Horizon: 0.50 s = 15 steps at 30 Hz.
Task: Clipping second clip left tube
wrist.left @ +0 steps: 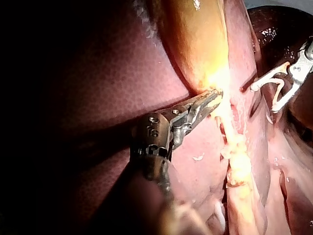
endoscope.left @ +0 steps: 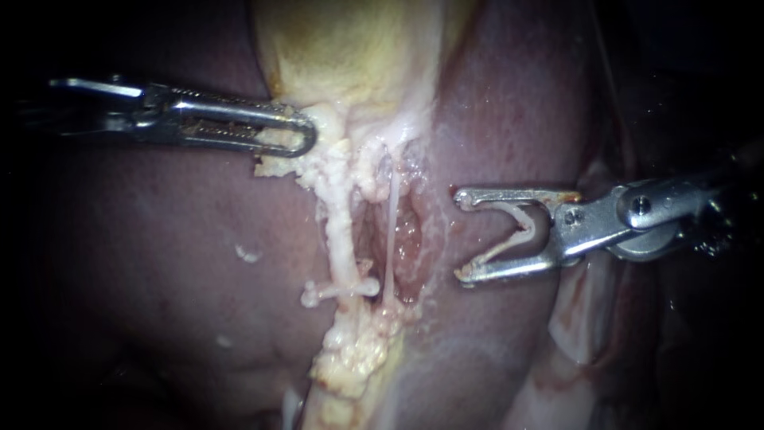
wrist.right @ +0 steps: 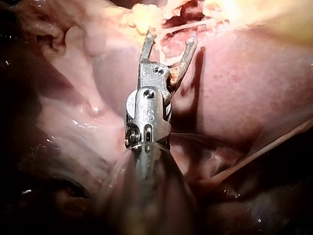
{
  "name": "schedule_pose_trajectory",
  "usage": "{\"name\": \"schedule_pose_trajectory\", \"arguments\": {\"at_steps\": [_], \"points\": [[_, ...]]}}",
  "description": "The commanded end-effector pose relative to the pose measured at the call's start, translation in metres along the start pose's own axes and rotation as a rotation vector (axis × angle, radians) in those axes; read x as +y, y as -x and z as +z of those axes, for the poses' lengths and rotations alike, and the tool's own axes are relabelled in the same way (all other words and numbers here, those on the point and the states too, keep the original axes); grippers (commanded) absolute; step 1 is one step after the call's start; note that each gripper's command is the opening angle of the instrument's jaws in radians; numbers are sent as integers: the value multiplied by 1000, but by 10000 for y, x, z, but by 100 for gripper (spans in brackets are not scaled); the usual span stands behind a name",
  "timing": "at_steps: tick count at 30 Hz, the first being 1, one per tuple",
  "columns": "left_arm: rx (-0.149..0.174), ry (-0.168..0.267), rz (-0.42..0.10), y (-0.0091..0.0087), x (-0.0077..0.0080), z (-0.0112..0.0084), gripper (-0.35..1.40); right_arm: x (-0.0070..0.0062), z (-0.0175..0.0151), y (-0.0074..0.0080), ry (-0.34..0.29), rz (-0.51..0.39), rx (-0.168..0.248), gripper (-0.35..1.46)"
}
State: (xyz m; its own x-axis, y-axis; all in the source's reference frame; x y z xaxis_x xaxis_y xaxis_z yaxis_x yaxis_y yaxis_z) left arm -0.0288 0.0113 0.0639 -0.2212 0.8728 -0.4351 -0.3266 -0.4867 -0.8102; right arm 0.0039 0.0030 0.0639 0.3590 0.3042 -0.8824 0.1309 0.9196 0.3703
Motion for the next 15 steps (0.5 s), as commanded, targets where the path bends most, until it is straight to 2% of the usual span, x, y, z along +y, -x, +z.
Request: {"name": "schedule_pose_trajectory", "arguments": {"at_steps": [1, 6, 11, 15], "points": [[0, 1, -1, -1, 1, -2, -35, 0, 0, 0, 0, 0, 0, 50], [-7, 11, -9, -11, 10, -20, -35, 0, 0, 0, 0, 0, 0, 50], [17, 25, -23, -30, 27, -51, -35, 0, 0, 0, -3, 0, 1, 50], [25, 23, -26, -32, 34, -61, -35, -1, 3, -2, -11, 1, 3, 50]]}}
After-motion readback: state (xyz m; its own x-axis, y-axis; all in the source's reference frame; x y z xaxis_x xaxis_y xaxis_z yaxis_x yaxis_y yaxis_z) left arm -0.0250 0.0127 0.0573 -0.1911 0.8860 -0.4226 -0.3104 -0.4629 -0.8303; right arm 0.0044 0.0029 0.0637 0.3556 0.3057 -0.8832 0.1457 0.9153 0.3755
